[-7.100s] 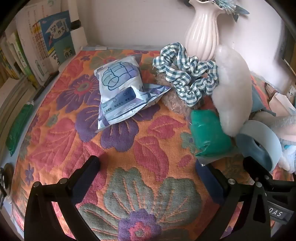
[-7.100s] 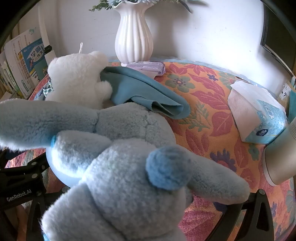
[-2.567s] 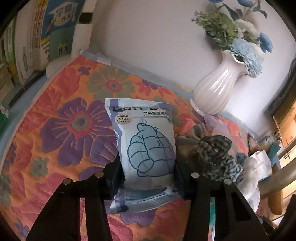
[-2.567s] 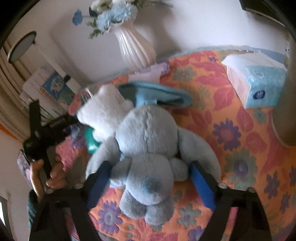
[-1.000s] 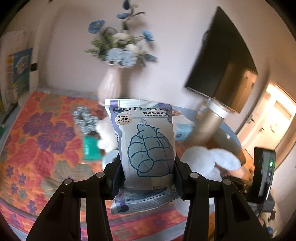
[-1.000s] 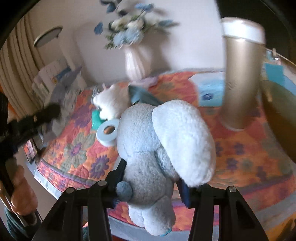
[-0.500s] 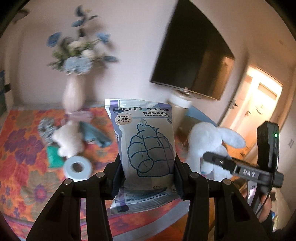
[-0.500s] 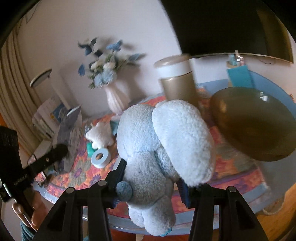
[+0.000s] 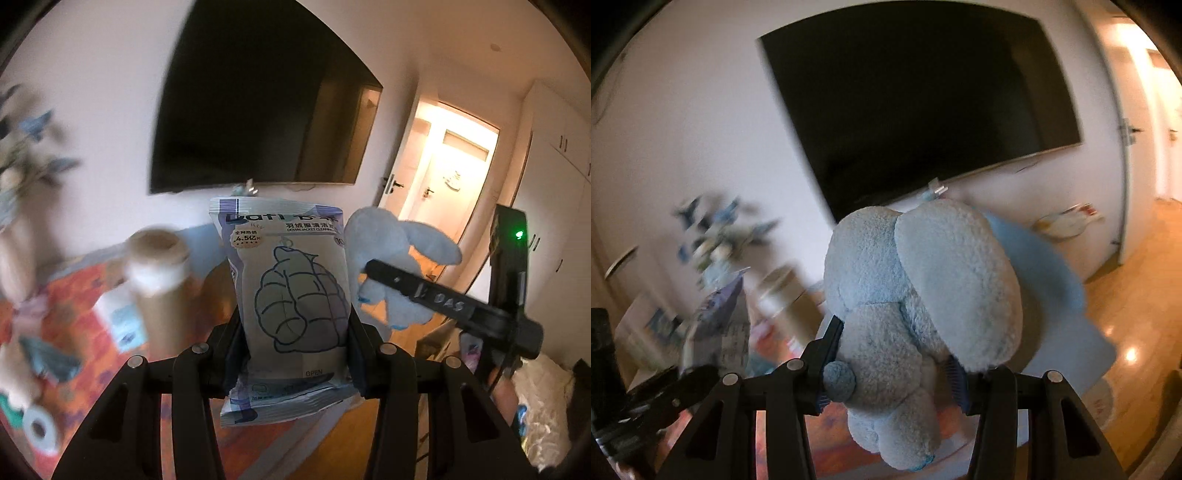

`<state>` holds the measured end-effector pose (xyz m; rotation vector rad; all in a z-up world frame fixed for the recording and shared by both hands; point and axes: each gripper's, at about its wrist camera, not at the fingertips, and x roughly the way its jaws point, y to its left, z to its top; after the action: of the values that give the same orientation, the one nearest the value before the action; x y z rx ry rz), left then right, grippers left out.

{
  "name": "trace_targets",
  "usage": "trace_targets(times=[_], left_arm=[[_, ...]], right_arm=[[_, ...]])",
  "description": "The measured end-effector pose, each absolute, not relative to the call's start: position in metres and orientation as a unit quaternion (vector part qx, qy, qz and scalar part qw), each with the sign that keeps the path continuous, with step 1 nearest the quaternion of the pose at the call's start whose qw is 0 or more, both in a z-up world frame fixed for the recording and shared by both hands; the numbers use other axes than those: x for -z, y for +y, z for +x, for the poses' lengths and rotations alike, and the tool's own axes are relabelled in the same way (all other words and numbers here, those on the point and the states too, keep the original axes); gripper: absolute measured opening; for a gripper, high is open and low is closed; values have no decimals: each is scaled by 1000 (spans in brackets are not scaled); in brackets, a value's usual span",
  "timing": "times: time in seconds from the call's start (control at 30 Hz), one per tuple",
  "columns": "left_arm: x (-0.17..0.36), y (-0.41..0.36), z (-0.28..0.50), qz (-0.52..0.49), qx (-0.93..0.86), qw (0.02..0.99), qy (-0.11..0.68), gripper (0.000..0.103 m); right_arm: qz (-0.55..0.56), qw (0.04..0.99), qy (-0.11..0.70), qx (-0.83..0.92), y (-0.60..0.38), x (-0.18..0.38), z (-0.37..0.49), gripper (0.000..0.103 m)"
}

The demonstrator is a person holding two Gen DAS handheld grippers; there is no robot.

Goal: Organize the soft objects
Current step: 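Lower both items into the round brown tray and open both tools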

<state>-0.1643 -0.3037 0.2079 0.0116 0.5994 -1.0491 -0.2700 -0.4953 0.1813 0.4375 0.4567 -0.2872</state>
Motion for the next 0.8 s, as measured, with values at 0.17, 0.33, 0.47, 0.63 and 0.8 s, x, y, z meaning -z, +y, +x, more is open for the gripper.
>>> trace_targets(times=[0.17,0.33,0.47,0.63,0.8], left_arm=[[-201,-375,-135,29,467,830,305,44],[-165,-421,-113,79,421,845,319,53],[-145,-431,-104,99,409,847,325,80],[-149,-415,-117,79,452,829,321,80],[-164,-372,-144,95,446,843,286,81]], right_arm=[[260,912,248,199,-561,-178,-238,49],[289,887,303,195,-594,-148,-188,58],[285,878,339,180,-604,-132,-156,67],[264,882,345,185,-604,-132,-169,67],[247,901,317,162,-575,-150,-198,67]])
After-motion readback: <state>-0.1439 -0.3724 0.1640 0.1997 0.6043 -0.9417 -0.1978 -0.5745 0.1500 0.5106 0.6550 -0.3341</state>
